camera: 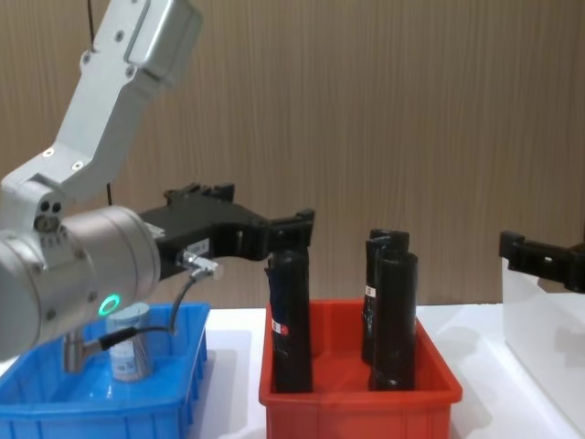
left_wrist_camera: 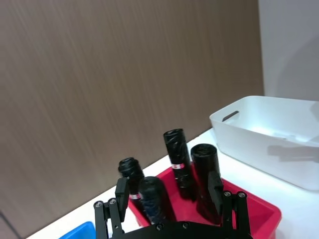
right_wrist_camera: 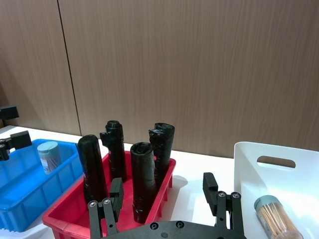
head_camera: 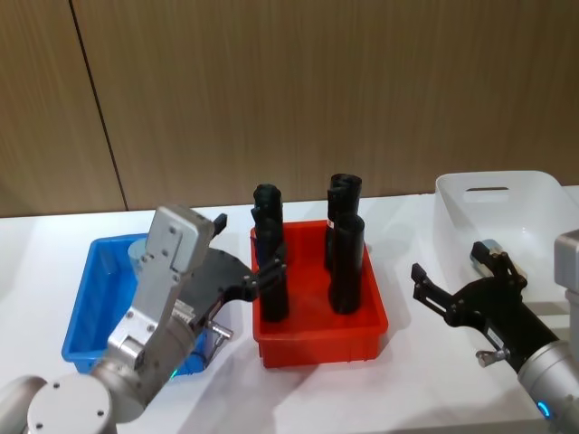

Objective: Pick the cotton swabs from the blue box and place them into the white box.

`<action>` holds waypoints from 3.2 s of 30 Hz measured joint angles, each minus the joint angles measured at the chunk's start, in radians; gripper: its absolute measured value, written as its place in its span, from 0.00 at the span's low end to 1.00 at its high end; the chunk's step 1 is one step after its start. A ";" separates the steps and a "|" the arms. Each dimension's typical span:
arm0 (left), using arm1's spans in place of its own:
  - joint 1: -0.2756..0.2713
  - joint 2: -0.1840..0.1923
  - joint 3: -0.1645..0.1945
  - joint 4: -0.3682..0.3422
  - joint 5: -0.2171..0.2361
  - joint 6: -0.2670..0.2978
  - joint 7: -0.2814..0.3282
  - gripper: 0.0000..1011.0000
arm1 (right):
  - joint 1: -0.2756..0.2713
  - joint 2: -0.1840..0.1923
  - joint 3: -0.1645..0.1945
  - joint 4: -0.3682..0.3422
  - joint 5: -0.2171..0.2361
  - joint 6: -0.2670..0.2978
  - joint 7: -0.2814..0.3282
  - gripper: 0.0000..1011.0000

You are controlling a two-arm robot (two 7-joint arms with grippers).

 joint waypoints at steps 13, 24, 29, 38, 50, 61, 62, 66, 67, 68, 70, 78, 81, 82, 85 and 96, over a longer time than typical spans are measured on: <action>0.049 0.015 0.011 -0.038 0.037 -0.026 0.100 0.99 | 0.000 0.000 0.000 0.000 -0.001 0.000 0.000 0.99; 0.049 0.014 0.011 -0.038 0.038 -0.026 0.101 0.99 | 0.000 0.000 0.000 0.000 -0.001 0.000 0.001 0.99; 0.049 0.014 0.010 -0.038 0.038 -0.026 0.101 0.99 | 0.000 0.000 0.000 0.000 -0.001 0.000 0.001 0.99; 0.049 0.014 0.010 -0.037 0.037 -0.025 0.101 0.99 | 0.000 0.000 0.000 0.000 -0.001 0.000 0.001 0.99; 0.049 0.014 0.010 -0.037 0.037 -0.025 0.101 0.99 | 0.000 0.000 0.000 0.000 -0.001 0.000 0.001 0.99; 0.049 0.014 0.010 -0.037 0.037 -0.025 0.101 0.99 | 0.010 -0.002 0.001 -0.008 -0.001 0.021 0.008 0.99; 0.049 0.014 0.010 -0.037 0.037 -0.025 0.101 0.99 | 0.017 -0.003 0.002 -0.012 -0.001 0.032 0.017 0.99; 0.049 0.014 0.010 -0.037 0.037 -0.025 0.101 0.99 | 0.043 -0.006 0.006 -0.014 0.001 0.060 0.047 0.99; 0.049 0.014 0.010 -0.037 0.037 -0.025 0.101 0.99 | 0.057 -0.007 0.007 -0.011 0.004 0.069 0.063 0.99; 0.049 0.014 0.010 -0.037 0.037 -0.025 0.101 0.99 | 0.063 -0.008 0.008 -0.008 0.006 0.076 0.073 0.99; 0.049 0.014 0.010 -0.037 0.037 -0.025 0.101 0.99 | 0.077 -0.010 0.010 -0.001 0.008 0.084 0.092 0.99; 0.049 0.014 0.010 -0.037 0.037 -0.025 0.101 0.99 | 0.169 -0.021 0.019 0.067 0.024 0.116 0.215 0.99; 0.049 0.014 0.010 -0.037 0.037 -0.025 0.101 0.99 | 0.205 -0.026 0.020 0.106 0.030 0.121 0.264 0.99; 0.049 0.014 0.010 -0.037 0.037 -0.025 0.101 0.99 | 0.219 -0.028 0.021 0.120 0.032 0.122 0.278 0.99; 0.049 0.014 0.010 -0.037 0.037 -0.025 0.101 0.99 | 0.260 -0.036 0.022 0.170 0.038 0.126 0.328 0.99; 0.049 0.014 0.010 -0.037 0.037 -0.025 0.101 0.99 | 0.400 -0.072 0.016 0.373 0.057 0.128 0.485 0.99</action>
